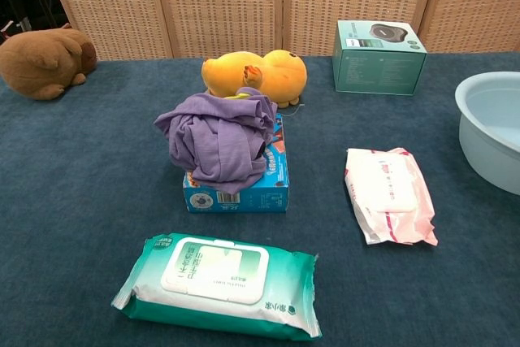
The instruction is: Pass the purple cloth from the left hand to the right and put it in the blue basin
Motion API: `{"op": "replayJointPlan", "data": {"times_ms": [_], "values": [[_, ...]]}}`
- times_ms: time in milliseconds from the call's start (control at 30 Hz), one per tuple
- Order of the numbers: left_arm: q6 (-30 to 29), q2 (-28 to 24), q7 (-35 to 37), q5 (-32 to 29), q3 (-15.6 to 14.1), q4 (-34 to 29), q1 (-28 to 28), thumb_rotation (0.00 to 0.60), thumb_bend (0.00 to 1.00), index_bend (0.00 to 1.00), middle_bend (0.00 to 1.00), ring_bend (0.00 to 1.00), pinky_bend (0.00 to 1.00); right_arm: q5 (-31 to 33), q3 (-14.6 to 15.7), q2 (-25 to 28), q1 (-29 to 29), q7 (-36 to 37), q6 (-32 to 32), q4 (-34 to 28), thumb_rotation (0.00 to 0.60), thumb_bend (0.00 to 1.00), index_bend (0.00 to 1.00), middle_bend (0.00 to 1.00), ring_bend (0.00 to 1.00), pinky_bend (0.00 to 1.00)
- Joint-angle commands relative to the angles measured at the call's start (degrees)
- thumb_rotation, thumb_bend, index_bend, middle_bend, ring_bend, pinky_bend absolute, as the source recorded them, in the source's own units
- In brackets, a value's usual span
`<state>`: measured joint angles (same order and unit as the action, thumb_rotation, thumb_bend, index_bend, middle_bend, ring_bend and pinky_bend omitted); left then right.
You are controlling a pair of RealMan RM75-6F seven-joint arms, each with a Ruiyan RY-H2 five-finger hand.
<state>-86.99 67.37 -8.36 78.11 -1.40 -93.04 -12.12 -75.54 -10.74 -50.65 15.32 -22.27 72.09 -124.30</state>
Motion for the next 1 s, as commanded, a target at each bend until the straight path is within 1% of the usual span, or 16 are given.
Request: {"op": "replayJointPlan", "data": {"times_ms": [33, 100, 167, 233, 267, 333, 433, 567, 633, 800, 900, 1000], "values": [[0.37, 0.23, 1.11, -0.57, 1.03, 0.98, 0.34, 0.6, 0.18, 0.0, 0.0, 0.0, 0.0, 18.6, -5.97, 1.44, 10.45, -11.66, -6.24, -7.92, 0.6, 0.0, 0.0, 0.0, 0.0, 0.0], [0.77, 0.26, 1.94, -0.9, 1.58, 1.48, 0.44, 0.6, 0.18, 0.0, 0.0, 0.0, 0.0, 26.16, -7.95, -0.39, 14.99, -14.3, -6.96, -9.02, 0.6, 0.0, 0.0, 0.0, 0.0, 0.0], [1.27, 0.22, 2.42, -0.92, 1.81, 1.76, 0.46, 0.6, 0.18, 0.0, 0.0, 0.0, 0.0, 31.74, -9.11, -2.14, 18.37, -16.13, -6.68, -9.27, 0.6, 0.0, 0.0, 0.0, 0.0, 0.0], [2.26, 0.2, 2.93, -1.04, 2.08, 2.12, 0.35, 0.6, 0.18, 0.0, 0.0, 0.0, 0.0, 39.55, -10.59, -5.51, 23.59, -17.91, -6.44, -9.3, 0.6, 0.0, 0.0, 0.0, 0.0, 0.0], [2.48, 0.22, 2.98, -1.05, 2.16, 2.2, 0.32, 0.6, 0.18, 0.0, 0.0, 0.0, 0.0, 41.69, -10.9, -6.37, 24.97, -18.47, -6.11, -9.3, 0.6, 0.0, 0.0, 0.0, 0.0, 0.0], [2.99, 0.32, 3.2, -0.92, 2.35, 2.39, 0.28, 0.6, 0.18, 0.0, 0.0, 0.0, 0.0, 47.71, -12.04, -9.27, 29.17, -19.84, -4.88, -9.02, 0.6, 0.0, 0.0, 0.0, 0.0, 0.0], [3.32, 0.4, 3.47, -0.58, 2.6, 2.62, 0.43, 0.6, 0.18, 0.0, 0.0, 0.0, 0.0, 57.16, -14.02, -13.47, 35.08, -21.3, -0.97, -8.34, 0.6, 0.0, 0.0, 0.0, 0.0, 0.0], [3.86, 0.48, 4.11, -0.67, 3.16, 3.02, 0.59, 0.6, 0.18, 0.0, 0.0, 0.0, 0.0, 65.48, -16.69, -17.75, 40.66, -20.86, 2.62, -7.37, 0.6, 0.0, 0.0, 0.0, 0.0, 0.0], [4.08, 0.46, 4.51, -0.74, 3.41, 3.15, 0.68, 0.6, 0.18, 0.0, 0.0, 0.0, 0.0, 67.32, -17.1, -19.29, 42.63, -20.99, 3.68, -6.56, 0.6, 0.0, 0.0, 0.0, 0.0, 0.0], [4.9, 0.41, 5.28, -1.08, 4.05, 3.51, 0.8, 0.6, 0.18, 0.0, 0.0, 0.0, 0.0, 69.81, -16.53, -23.55, 46.55, -21.46, 5.4, -3.15, 0.6, 0.0, 0.0, 0.0, 0.0, 0.0], [5.73, 0.42, 5.38, -1.39, 4.26, 3.7, 0.74, 0.6, 0.18, 0.0, 0.0, 0.0, 0.0, 70.49, -16.0, -25.96, 48.22, -21.53, 5.43, -0.83, 0.6, 0.0, 0.0, 0.0, 0.0, 0.0], [6.98, 0.64, 5.56, -1.8, 4.48, 4.04, 0.49, 0.6, 0.18, 0.0, 0.0, 0.0, 0.0, 71.09, -15.46, -28.63, 49.92, -21.51, 4.0, 2.25, 0.6, 0.0, 0.0, 0.0, 0.0, 0.0]]}}
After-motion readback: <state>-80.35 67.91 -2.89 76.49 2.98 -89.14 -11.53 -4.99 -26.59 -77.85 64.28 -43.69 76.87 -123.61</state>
